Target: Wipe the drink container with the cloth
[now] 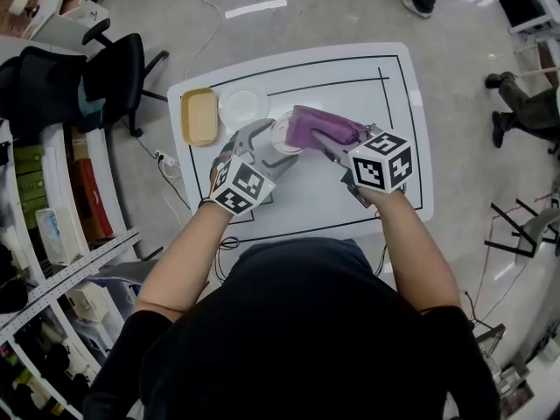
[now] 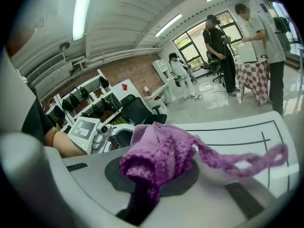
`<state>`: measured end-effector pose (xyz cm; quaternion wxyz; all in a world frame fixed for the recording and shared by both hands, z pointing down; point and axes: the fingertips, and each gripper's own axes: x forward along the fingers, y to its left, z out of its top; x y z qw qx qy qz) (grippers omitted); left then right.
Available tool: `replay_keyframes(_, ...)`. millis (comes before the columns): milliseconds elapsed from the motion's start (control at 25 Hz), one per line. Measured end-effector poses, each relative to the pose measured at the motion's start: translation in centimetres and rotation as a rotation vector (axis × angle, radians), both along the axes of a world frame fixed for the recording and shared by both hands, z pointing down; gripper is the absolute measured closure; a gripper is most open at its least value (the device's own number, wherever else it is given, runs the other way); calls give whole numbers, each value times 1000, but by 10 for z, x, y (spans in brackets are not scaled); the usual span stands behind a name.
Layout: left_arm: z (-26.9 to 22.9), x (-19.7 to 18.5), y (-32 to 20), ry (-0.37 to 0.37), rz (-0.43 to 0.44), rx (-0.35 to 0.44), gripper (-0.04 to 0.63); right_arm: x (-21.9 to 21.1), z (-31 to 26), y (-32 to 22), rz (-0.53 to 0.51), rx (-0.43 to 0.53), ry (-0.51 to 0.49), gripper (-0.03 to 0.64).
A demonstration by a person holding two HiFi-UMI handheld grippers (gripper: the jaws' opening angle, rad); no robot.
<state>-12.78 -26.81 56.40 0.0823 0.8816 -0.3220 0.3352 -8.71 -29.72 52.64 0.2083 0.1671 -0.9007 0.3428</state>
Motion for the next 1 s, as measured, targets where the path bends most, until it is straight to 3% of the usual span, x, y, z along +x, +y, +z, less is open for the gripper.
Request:
replay_keyframes(280, -47, -4, -2, 137, 53, 64, 214, 24, -36, 26, 37, 95, -100, 548)
replay_keyframes(400, -59, -9, -12, 198, 21, 37, 309, 34, -47, 48, 12, 168, -114, 548)
replay_keyframes(520, -64, -4, -25, 226, -5, 14, 392, 27, -41, 88, -134, 286, -47, 548)
replay_keyframes(640, -58, 11, -31, 214, 4, -15, 448, 9, -22, 125, -286, 362, 19, 548)
replay_keyframes(720, -49, 19, -31, 180, 16, -47, 479, -3, -8, 134, -324, 409, 60, 548)
replay_keyframes(840, -35, 21, -32, 135, 8, -79, 525, -16, 8, 127, -290, 450, 102, 548)
replay_keyframes(1000, -20, 22, -28, 98, 8, -109, 537, -21, 20, 107, -191, 449, 83, 549)
